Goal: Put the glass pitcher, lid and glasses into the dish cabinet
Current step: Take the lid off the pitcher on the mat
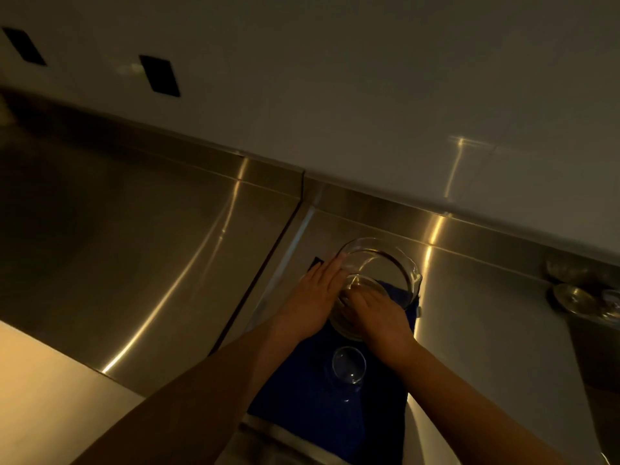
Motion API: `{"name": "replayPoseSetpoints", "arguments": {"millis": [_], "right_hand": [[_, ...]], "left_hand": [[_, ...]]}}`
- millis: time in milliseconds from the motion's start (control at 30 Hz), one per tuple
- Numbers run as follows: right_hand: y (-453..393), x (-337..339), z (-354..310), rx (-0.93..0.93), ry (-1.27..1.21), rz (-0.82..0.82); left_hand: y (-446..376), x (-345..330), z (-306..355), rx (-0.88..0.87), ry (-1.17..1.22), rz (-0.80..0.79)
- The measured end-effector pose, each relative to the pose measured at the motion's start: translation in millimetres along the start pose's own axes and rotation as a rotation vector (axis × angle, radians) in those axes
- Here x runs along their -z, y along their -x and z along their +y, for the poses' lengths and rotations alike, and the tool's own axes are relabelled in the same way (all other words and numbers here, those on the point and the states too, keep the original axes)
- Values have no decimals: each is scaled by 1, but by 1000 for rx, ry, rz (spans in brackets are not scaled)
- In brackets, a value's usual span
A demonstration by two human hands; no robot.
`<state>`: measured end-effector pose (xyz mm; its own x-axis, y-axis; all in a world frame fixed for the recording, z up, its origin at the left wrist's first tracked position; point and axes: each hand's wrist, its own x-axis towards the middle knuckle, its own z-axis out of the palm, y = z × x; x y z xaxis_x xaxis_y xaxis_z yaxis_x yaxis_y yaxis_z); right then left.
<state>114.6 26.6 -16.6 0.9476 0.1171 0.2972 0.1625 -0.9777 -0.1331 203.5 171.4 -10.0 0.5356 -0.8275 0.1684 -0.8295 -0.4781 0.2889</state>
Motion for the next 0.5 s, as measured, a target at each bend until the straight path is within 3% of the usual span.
{"name": "replayPoseSetpoints", "arguments": {"millis": [167, 333, 500], "right_hand": [[2, 7, -4, -11, -120, 27], [34, 11, -17, 126, -198, 145], [74, -5, -32, 50, -206, 9]], "left_hand": [[1, 2, 5, 44, 19, -13], [10, 0, 10, -17, -10, -30], [38, -16, 22, -30, 41, -6]]}}
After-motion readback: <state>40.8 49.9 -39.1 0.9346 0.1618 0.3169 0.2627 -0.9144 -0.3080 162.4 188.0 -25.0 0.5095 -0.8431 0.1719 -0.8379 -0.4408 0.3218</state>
